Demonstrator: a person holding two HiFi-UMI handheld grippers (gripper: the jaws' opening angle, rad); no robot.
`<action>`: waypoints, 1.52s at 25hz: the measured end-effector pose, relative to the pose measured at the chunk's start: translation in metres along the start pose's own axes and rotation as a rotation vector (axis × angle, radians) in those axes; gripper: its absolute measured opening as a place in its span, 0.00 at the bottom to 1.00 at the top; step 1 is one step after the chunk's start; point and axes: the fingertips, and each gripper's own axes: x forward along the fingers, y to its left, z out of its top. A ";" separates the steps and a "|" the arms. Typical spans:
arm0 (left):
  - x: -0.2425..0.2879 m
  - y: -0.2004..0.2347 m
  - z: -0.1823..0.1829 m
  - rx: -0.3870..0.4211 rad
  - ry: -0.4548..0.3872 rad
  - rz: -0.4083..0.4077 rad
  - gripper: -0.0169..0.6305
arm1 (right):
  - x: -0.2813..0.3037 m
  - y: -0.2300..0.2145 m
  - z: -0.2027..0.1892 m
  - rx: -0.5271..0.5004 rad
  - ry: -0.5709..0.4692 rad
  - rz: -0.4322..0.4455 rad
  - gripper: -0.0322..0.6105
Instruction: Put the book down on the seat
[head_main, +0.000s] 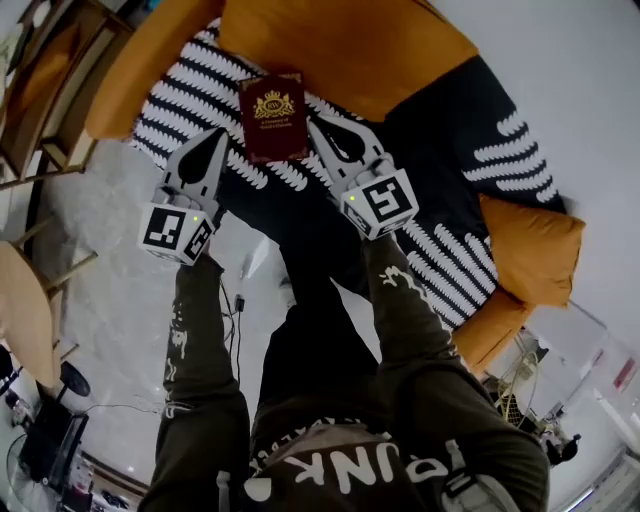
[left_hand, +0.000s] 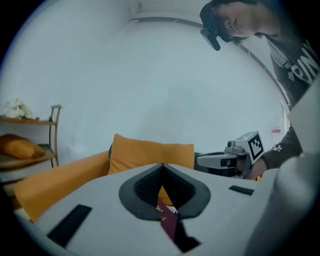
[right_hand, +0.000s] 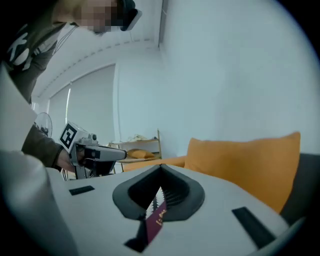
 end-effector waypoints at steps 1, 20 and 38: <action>-0.014 -0.013 0.022 0.023 -0.014 0.001 0.03 | -0.013 0.013 0.022 -0.023 -0.016 0.004 0.06; -0.273 -0.254 0.287 0.243 -0.232 0.033 0.03 | -0.273 0.231 0.307 -0.247 -0.269 -0.033 0.06; -0.288 -0.325 0.310 0.295 -0.261 0.063 0.03 | -0.343 0.241 0.334 -0.267 -0.335 0.005 0.06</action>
